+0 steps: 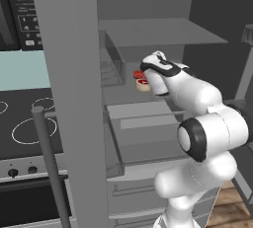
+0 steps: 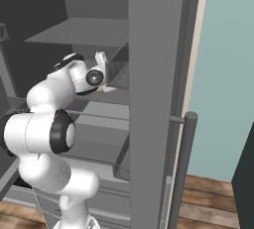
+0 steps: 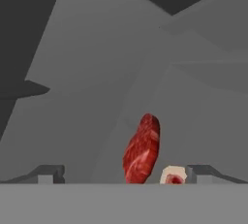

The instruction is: Place the steak on the counter behind the older steak on the same shelf of the fridge to maintain FIFO order. Close the fridge door when finished.

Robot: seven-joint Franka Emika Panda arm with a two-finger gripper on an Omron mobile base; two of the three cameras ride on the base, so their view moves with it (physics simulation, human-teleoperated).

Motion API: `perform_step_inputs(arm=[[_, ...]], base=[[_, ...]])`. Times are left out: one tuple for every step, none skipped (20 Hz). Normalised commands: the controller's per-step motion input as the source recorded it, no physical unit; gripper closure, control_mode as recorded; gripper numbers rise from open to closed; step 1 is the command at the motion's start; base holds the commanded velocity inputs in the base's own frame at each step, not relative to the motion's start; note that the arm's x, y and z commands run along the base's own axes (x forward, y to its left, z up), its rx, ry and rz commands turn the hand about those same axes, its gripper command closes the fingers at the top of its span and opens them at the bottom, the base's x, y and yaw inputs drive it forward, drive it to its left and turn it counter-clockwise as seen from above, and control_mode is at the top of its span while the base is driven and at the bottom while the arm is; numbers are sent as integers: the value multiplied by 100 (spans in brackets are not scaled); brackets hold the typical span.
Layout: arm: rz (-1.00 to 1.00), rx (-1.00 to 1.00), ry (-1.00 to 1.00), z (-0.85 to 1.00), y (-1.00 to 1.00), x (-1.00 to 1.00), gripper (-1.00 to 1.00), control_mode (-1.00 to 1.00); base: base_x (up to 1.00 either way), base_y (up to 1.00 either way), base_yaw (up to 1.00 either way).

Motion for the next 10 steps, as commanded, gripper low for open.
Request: perform_step_inputs(arm=[[-5,0,11,52,0,-62,-100,-100],[-5,0,13,51,0,-66,-100,-100],[-5,0,15,47,0,-71,-100,-100],[-5,0,17,40,0,-75,-100,-100],[-5,0,19,39,0,-77,-100,-100],[-5,0,21,36,0,-78,-100,-100],[-5,0,21,31,1,-78,-100,-100],[-6,0,25,26,1,-72,-100,-100],[-6,0,26,28,0,-73,-100,-100],[-6,0,26,28,0,-74,-100,-100]], base=[[0,0,0],[0,0,0],[0,0,0],[0,0,0],[0,0,0],[0,0,0],[0,0,0],[0,0,0],[0,0,0],[0,0,0]])
